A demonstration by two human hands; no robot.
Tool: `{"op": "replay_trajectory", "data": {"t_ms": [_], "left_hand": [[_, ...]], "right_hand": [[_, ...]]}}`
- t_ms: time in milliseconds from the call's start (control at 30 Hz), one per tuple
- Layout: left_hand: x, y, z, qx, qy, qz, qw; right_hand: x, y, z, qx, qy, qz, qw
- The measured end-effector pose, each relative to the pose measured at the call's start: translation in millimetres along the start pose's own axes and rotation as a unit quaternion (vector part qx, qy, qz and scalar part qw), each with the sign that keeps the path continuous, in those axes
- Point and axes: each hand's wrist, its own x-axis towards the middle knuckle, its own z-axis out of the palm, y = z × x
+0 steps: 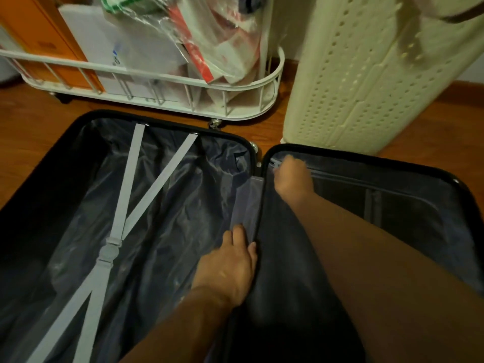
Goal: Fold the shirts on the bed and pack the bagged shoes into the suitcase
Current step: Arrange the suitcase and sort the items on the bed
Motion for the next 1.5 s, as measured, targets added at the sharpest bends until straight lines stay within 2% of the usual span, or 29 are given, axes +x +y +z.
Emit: {"op": "replay_trajectory", "data": {"t_ms": [167, 267, 333, 400, 600, 767, 867, 967, 1067, 1200, 1300, 1400, 1500], "left_hand": [[1, 0, 2, -0.004, 0.001, -0.003, 1.000], [2, 1, 4, 0.004, 0.011, -0.017, 1.000], [2, 2, 4, 0.008, 0.014, -0.017, 1.000], [0, 2, 4, 0.002, 0.010, -0.015, 1.000], [-3, 8, 3, 0.005, 0.013, -0.048, 0.999], [-7, 17, 0, -0.009, 0.010, -0.110, 0.994], [-21, 23, 1, -0.027, -0.012, -0.145, 0.989], [-70, 28, 9, -0.009, -0.034, -0.141, 0.989], [-139, 16, 29, -0.043, -0.026, -0.125, 0.991], [-235, -12, 57, -0.109, 0.021, -0.139, 0.984], [-299, -26, 67, -0.183, 0.061, -0.164, 0.967], [-329, -52, 80, -0.200, 0.024, -0.215, 0.956], [-338, -87, 93, -0.219, -0.012, -0.244, 0.945]], "right_hand": [[9, 1, -10, -0.089, -0.012, -0.064, 0.994], [10, 5, -21, -0.060, -0.011, -0.054, 0.997], [18, 28, -28, -0.042, -0.024, -0.005, 0.999], [23, 63, -45, -0.072, -0.051, 0.058, 0.994], [3, 219, -119, -0.138, -0.096, 0.259, 0.951], [-28, 288, -136, -0.015, -0.211, 0.373, 0.904], [-93, 298, -125, 0.054, -0.265, 0.382, 0.884], [-177, 295, -116, 0.113, -0.303, 0.413, 0.851], [-278, 300, -101, 0.155, -0.326, 0.475, 0.803], [-410, 291, -83, 0.290, -0.309, 0.594, 0.684], [-475, 260, -85, 0.428, -0.227, 0.650, 0.586], [-507, 227, -83, 0.571, -0.100, 0.668, 0.467], [-520, 201, -67, 0.649, -0.032, 0.668, 0.362]]}}
